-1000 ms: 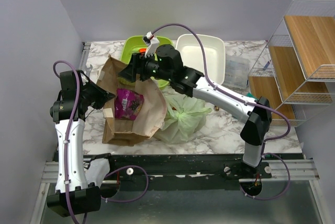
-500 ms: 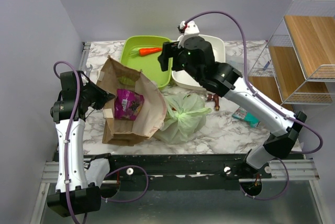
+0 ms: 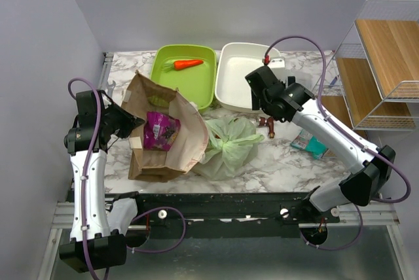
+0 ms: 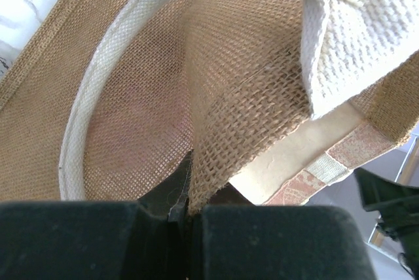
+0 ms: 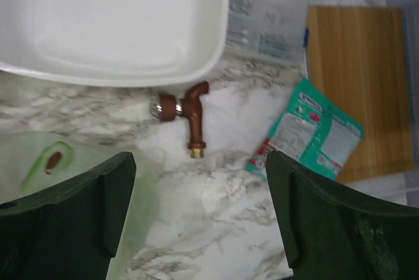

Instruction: Place the food into the grocery bag and tie it

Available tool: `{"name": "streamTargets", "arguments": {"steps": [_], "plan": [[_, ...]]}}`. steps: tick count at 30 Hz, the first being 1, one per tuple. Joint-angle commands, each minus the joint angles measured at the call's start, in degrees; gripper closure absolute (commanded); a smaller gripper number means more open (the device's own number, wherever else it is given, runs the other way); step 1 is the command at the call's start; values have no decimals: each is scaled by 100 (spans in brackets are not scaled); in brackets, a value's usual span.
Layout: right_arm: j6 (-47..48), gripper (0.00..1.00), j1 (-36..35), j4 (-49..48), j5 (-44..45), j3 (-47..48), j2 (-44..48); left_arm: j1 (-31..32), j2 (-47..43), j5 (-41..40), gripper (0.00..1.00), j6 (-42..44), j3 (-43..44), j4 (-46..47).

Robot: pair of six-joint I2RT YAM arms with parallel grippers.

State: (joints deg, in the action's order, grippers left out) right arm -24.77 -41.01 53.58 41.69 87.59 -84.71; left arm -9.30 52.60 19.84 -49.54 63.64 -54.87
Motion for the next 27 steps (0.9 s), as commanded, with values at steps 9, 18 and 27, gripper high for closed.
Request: {"name": "streamTargets", "arguments": {"steps": [9, 18, 27], "plan": [[-2119, 6, 941, 951, 730, -2234, 257, 69, -253, 339, 100, -78, -228, 99], [-2005, 5, 1243, 84, 592, -2895, 82, 110, -355, 331, 100, -69, -319, 93], [-1740, 3, 1597, -696, 143, -3056, -387, 112, -424, 343, 100, -65, -356, 95]]}}
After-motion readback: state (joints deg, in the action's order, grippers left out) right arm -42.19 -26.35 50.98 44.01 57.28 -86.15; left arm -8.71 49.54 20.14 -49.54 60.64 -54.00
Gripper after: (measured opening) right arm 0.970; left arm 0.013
